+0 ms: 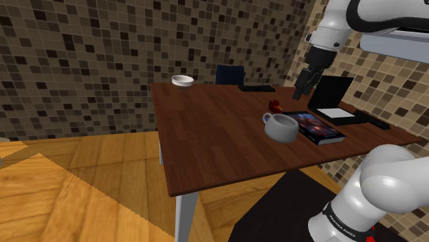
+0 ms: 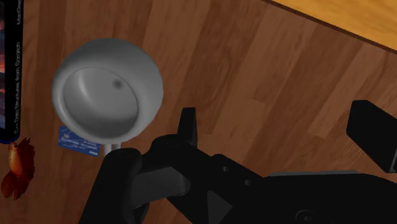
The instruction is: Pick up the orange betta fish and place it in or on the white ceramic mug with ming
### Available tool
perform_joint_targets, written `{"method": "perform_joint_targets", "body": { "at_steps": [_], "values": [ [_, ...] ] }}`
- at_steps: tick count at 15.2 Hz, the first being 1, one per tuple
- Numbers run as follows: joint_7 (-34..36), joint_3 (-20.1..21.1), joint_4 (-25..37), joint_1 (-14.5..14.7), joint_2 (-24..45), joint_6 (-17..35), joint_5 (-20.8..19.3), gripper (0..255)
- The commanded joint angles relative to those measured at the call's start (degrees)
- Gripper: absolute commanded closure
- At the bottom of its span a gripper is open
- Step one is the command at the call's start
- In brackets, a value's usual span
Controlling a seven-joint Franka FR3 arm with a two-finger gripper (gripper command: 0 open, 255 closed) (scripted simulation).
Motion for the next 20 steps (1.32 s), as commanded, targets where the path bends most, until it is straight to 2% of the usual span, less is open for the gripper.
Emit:
{"method": "perform_joint_targets", "body": {
  "at_steps": [1,11,20],
  "values": [
    [0.00,0.00,0.00,0.00,0.00,0.00,0.00,0],
    [-8.29,-9.69,3.65,-3.18,15.24,11.06,-4.79,0],
    [-16.46,-17.79,12.57,-4.69,32.42,18.77,-4.02,0]
  ]
}}
